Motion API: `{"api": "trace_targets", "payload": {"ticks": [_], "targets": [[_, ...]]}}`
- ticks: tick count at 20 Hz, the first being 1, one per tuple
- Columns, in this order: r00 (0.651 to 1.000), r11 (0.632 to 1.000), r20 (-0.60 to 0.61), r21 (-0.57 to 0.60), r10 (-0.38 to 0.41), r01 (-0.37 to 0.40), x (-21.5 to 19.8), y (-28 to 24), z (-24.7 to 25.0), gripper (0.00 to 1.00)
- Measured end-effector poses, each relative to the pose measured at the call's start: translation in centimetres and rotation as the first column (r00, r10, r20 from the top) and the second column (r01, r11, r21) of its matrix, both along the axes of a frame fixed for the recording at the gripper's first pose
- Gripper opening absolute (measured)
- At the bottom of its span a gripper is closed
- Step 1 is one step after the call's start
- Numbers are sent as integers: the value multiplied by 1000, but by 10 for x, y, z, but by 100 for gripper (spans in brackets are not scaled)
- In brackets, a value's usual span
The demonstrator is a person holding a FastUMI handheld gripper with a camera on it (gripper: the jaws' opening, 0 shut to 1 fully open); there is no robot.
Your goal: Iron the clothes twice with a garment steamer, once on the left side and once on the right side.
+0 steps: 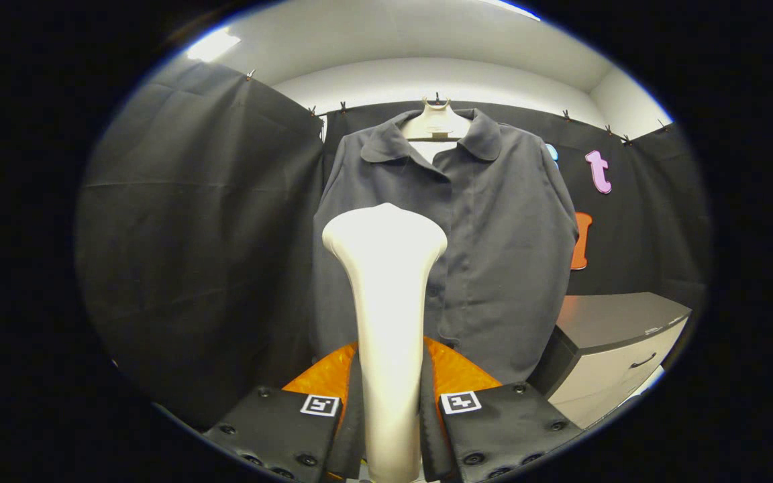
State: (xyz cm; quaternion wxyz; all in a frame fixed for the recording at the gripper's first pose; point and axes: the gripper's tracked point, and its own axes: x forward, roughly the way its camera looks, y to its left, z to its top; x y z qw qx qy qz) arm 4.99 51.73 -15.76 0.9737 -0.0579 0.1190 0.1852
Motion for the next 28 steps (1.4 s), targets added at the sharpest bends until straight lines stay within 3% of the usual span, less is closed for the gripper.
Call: {"api": "trace_targets", "payload": {"ticks": [16, 28], "targets": [[990, 992, 64, 16, -125, 124, 2, -53, 22, 41], [989, 991, 61, 28, -132, 131, 1, -53, 23, 41]]}}
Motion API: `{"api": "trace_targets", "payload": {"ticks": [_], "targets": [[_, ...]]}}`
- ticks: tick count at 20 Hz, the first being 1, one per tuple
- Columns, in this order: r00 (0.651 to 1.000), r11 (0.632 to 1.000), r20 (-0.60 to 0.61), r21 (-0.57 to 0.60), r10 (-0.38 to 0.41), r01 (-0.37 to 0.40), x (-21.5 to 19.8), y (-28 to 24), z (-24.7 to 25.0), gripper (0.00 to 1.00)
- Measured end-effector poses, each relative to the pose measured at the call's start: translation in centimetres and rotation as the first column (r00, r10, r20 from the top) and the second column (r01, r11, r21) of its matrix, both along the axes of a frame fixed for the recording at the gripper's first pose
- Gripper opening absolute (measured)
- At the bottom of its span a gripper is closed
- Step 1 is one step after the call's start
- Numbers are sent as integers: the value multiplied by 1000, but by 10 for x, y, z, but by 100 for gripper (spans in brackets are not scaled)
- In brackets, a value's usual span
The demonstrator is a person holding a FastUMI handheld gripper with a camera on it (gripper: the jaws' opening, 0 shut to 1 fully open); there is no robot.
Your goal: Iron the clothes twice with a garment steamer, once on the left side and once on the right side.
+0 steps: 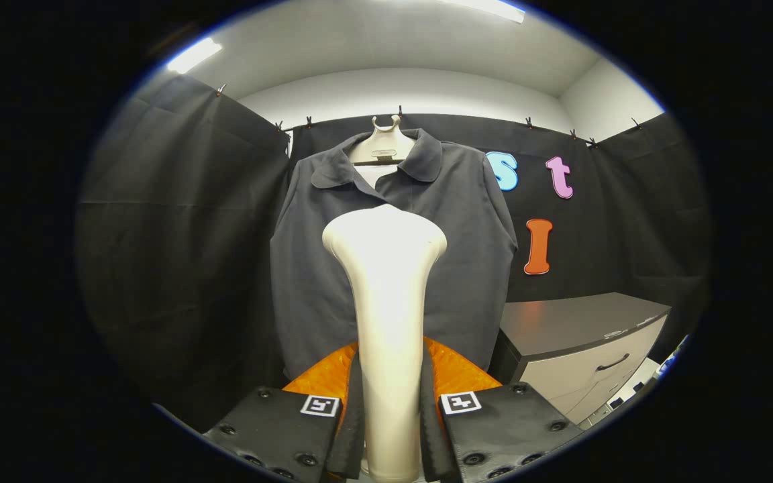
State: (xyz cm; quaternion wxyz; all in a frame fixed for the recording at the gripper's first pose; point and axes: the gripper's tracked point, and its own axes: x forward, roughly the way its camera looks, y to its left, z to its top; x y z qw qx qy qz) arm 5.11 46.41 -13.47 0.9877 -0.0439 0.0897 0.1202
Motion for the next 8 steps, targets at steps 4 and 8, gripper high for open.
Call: {"api": "trace_targets", "payload": {"ticks": [4, 8], "targets": [[1000, 1000, 6, 9, -8, 8, -1, -4, 1, 41], [1000, 1000, -1, 15, -13, 13, -2, -4, -1, 41]]}}
